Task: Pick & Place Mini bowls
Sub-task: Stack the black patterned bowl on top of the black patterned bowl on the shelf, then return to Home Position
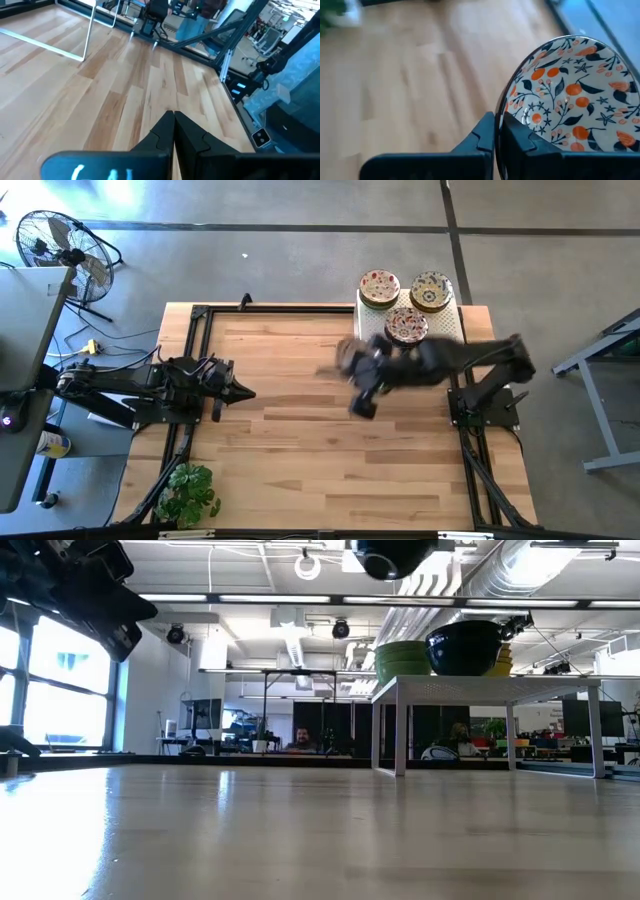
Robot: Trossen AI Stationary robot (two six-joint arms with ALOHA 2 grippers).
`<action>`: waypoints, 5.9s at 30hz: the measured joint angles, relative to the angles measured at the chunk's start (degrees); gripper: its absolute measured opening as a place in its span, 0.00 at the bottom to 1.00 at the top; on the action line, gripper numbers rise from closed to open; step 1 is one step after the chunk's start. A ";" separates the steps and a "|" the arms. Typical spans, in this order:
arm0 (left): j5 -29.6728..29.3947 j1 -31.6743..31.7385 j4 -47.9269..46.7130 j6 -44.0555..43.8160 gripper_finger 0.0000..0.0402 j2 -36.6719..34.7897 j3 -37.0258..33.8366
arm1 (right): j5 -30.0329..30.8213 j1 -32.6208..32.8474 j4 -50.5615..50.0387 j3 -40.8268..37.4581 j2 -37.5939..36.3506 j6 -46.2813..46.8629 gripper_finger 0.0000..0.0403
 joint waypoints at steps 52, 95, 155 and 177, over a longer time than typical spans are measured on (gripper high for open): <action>-8.80 -0.02 0.02 -0.31 0.01 -0.04 0.04 | -4.02 -29.39 -11.40 -20.74 -12.29 -20.91 0.32; -12.27 0.00 1.21 5.00 0.01 -0.75 0.04 | -21.82 -40.31 18.18 -19.65 -12.68 -23.38 0.00; -10.10 -0.02 -7.35 7.71 0.01 -11.65 0.04 | -16.00 -16.40 79.43 -85.85 -60.90 -14.15 0.00; -4.29 0.00 10.49 16.62 0.01 -14.36 -10.40 | -18.10 -16.44 104.29 -108.98 -78.35 -19.53 0.00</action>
